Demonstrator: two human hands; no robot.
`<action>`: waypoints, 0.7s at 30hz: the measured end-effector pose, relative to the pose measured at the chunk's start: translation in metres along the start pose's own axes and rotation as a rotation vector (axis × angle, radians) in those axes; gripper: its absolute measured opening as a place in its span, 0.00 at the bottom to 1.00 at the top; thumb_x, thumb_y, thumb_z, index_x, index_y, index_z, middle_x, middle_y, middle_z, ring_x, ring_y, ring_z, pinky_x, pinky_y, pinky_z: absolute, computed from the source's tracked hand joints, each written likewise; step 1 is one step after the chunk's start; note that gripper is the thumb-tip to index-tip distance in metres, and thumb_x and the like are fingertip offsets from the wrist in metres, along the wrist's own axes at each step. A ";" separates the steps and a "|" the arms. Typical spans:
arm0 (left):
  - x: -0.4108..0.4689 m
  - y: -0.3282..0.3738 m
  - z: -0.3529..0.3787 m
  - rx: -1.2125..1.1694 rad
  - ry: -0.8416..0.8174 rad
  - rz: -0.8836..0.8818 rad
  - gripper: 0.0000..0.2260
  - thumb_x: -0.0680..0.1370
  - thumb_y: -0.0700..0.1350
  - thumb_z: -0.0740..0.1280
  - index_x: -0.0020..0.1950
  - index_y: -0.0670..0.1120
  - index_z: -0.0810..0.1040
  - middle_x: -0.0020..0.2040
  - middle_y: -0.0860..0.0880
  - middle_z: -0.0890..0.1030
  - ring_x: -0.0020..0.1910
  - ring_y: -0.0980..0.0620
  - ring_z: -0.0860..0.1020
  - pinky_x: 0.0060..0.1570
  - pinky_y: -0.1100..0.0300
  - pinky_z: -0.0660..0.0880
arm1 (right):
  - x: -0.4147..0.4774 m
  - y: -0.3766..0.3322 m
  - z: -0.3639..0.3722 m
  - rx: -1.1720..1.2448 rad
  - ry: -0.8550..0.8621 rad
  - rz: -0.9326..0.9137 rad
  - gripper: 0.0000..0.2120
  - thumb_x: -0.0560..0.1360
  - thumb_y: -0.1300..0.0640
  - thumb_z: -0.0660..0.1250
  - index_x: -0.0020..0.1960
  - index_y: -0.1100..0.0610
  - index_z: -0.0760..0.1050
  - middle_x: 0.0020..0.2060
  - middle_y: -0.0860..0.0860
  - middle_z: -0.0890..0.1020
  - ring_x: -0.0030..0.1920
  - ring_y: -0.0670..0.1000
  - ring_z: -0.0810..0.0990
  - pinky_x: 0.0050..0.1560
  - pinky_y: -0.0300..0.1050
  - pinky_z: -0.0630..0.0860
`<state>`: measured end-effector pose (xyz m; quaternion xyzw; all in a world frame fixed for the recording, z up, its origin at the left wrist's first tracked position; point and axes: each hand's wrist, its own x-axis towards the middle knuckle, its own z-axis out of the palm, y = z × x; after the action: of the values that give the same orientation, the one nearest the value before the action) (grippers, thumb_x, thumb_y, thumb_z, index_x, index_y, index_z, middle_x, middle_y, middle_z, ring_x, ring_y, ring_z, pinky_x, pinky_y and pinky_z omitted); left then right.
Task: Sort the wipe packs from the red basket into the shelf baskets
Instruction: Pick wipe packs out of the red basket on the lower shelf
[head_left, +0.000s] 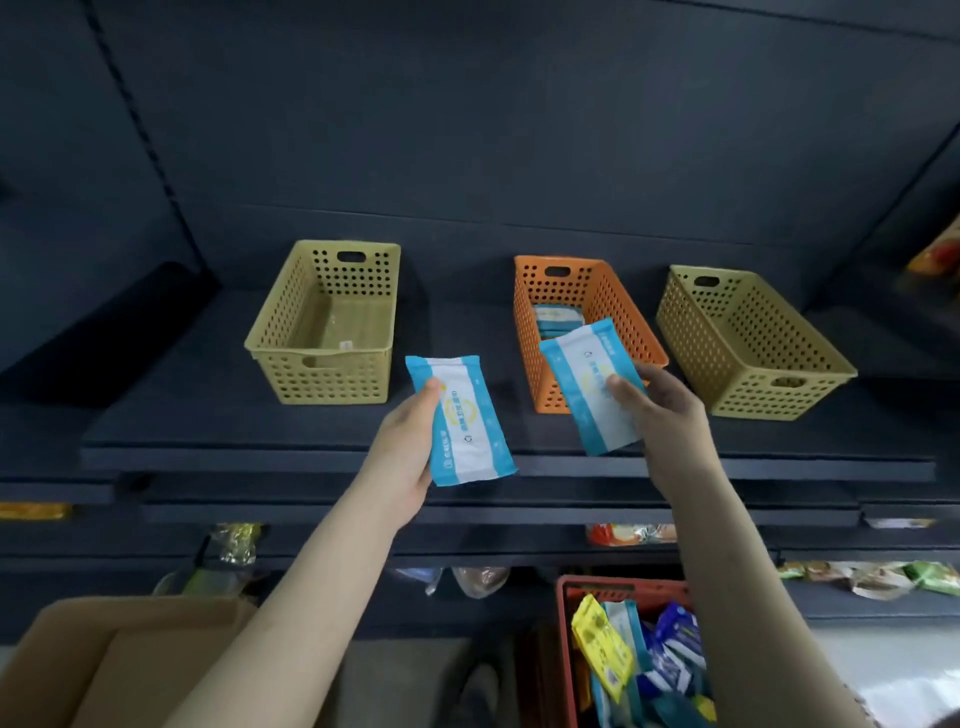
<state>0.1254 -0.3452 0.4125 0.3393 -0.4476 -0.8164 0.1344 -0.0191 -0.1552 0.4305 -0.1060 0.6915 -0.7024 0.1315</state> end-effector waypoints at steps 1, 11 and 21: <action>0.011 0.006 0.004 0.003 0.006 0.012 0.14 0.80 0.55 0.62 0.62 0.51 0.76 0.56 0.50 0.82 0.53 0.51 0.82 0.48 0.53 0.79 | 0.015 -0.003 -0.001 0.012 0.015 0.002 0.07 0.74 0.58 0.71 0.52 0.51 0.80 0.46 0.49 0.84 0.44 0.48 0.83 0.42 0.42 0.80; 0.149 0.046 0.051 0.069 0.190 0.130 0.11 0.79 0.44 0.67 0.61 0.49 0.74 0.51 0.50 0.83 0.43 0.55 0.83 0.35 0.56 0.81 | 0.218 -0.006 -0.013 -0.511 -0.081 -0.089 0.15 0.70 0.59 0.75 0.57 0.56 0.81 0.50 0.55 0.83 0.46 0.52 0.82 0.44 0.46 0.80; 0.214 0.067 0.056 -0.233 0.181 -0.006 0.19 0.78 0.35 0.66 0.69 0.42 0.70 0.57 0.42 0.82 0.53 0.45 0.82 0.36 0.52 0.82 | 0.305 0.021 0.035 -1.151 -0.593 0.018 0.18 0.73 0.54 0.72 0.62 0.52 0.78 0.60 0.50 0.79 0.54 0.49 0.77 0.48 0.40 0.72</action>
<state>-0.0744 -0.4592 0.3957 0.3948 -0.3348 -0.8294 0.2103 -0.2945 -0.2898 0.3999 -0.3432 0.8927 -0.1589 0.2451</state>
